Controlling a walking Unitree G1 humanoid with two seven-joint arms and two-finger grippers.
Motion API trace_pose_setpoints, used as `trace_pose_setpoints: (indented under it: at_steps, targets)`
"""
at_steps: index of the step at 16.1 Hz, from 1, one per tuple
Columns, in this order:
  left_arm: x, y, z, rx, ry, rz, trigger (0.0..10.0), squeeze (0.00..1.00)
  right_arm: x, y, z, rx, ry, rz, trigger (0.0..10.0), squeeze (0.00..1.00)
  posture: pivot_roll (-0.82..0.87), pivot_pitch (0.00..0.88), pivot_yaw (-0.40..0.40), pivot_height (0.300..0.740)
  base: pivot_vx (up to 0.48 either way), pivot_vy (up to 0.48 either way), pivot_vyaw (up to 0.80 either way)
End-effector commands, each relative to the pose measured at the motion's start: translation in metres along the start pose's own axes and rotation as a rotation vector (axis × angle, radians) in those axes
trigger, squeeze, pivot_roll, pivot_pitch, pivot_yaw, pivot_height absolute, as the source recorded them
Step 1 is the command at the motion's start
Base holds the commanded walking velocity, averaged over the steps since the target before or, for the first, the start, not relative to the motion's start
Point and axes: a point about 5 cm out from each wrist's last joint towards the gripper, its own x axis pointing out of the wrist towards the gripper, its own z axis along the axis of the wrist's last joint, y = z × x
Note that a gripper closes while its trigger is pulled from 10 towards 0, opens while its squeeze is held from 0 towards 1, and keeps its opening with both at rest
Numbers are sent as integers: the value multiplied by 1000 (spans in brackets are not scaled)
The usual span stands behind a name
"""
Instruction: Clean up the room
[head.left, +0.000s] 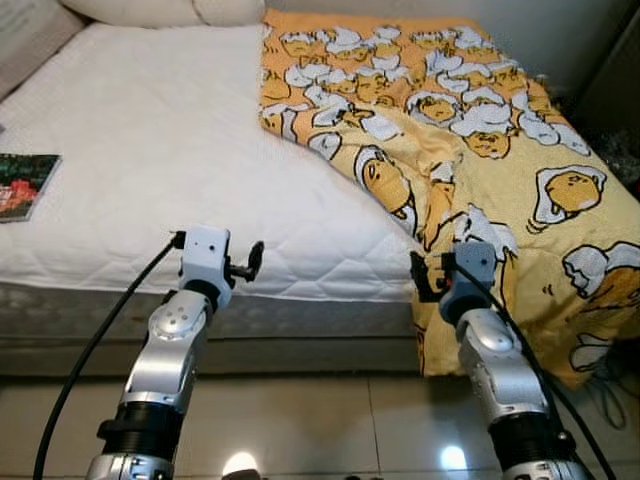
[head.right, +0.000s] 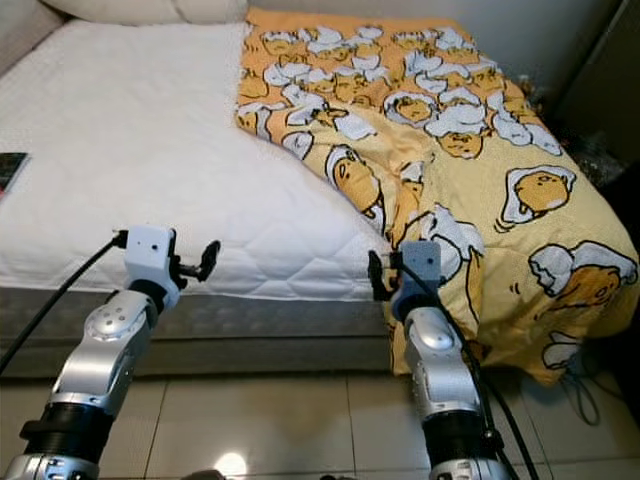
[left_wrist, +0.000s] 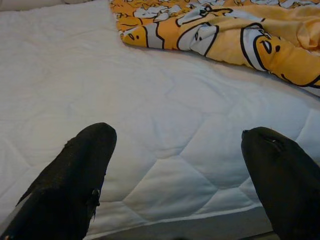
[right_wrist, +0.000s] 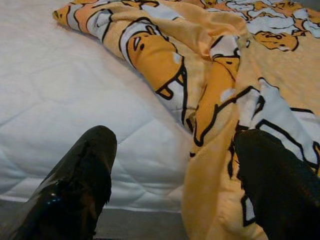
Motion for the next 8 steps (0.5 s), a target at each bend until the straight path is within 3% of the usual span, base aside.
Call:
trace_pose_setpoints:
  at_steps: [1,5,8]
  targets:
    - [0,0,0,-2,-5,-9,10000,0,-1,-2,-2,11,15,-11,10000,0,51,0,-34,740,244,0,0]
    - [0,1,1,-6,-6,-8,10000,0,0,-3,-2,16,23,-14,10000,0,51,0,-34,740,300,0,-788]
    - [0,3,1,-9,-6,-3,10000,0,1,-4,-2,6,19,-20,10000,0,51,0,-33,740,329,0,0]
